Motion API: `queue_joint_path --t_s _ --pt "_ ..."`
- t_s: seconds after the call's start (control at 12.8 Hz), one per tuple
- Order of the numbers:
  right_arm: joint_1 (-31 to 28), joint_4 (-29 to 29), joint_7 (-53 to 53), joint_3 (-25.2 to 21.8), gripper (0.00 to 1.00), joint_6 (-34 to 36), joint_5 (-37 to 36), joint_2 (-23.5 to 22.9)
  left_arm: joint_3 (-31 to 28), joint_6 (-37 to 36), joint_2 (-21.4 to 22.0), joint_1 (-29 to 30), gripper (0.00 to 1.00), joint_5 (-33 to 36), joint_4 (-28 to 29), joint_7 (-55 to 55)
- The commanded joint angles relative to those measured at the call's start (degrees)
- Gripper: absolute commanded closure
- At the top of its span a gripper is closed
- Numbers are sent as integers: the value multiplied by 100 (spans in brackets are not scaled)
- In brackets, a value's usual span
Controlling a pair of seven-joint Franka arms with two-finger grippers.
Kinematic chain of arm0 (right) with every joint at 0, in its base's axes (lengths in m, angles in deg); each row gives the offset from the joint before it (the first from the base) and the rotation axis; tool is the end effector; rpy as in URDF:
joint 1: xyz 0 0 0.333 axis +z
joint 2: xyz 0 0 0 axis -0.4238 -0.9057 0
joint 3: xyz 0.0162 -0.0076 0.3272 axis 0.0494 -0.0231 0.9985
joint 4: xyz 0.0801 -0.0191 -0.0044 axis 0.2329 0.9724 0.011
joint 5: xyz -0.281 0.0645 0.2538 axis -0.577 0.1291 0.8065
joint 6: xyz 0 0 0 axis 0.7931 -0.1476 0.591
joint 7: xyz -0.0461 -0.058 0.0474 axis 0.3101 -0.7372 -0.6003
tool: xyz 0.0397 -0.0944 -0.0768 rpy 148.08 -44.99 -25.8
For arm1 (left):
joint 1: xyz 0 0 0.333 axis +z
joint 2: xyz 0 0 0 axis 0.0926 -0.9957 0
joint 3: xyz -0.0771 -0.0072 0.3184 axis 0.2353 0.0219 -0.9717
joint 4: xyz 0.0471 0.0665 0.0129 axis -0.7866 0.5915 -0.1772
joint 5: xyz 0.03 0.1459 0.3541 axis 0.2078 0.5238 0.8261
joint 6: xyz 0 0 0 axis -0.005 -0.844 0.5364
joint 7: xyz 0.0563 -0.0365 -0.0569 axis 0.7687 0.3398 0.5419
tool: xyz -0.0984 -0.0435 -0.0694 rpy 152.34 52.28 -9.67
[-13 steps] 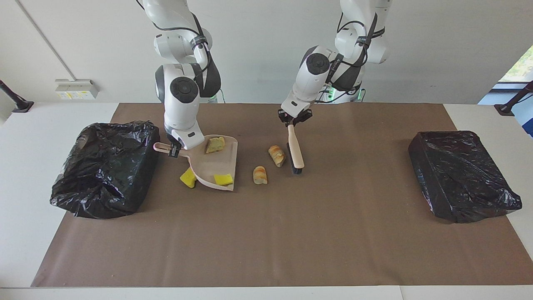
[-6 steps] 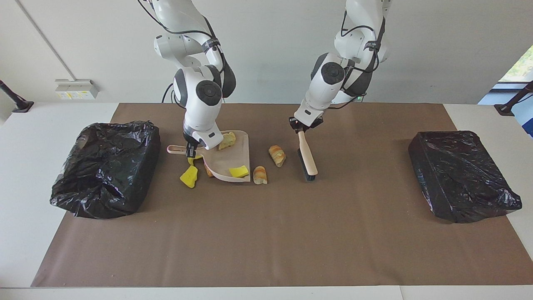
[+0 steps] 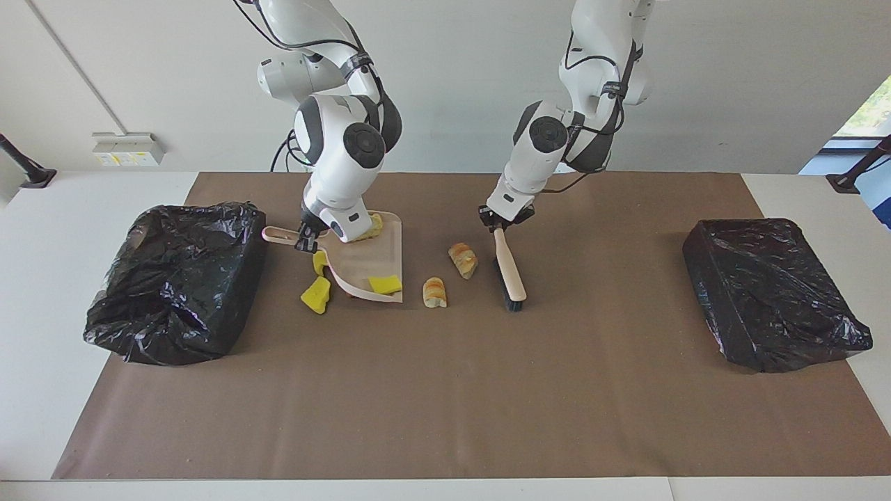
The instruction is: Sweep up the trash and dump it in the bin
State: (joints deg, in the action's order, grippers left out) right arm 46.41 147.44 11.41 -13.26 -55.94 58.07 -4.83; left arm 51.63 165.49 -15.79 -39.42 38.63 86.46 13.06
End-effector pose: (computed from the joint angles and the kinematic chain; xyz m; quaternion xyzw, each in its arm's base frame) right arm 0.5341 0.1312 0.4188 0.6622 0.6894 -0.2436 0.1638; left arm 0.4021 -0.3210 0.3440 0.9931 0.0467 -0.0837 0.0681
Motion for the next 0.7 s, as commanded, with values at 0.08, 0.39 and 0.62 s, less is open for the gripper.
queue_joint_path --t_s 0.08,0.39,0.62 --pt "538 -152 563 41 100 468 -525 -345 -17 54 54 -96 100 -54 67 -1" --pt "697 -161 1197 41 100 531 -359 -575 -17 36 54 -105 100 -54 58 34" --pt "671 -179 1619 41 100 522 281 -602 -17 116 10 -114 100 -54 6 -211"
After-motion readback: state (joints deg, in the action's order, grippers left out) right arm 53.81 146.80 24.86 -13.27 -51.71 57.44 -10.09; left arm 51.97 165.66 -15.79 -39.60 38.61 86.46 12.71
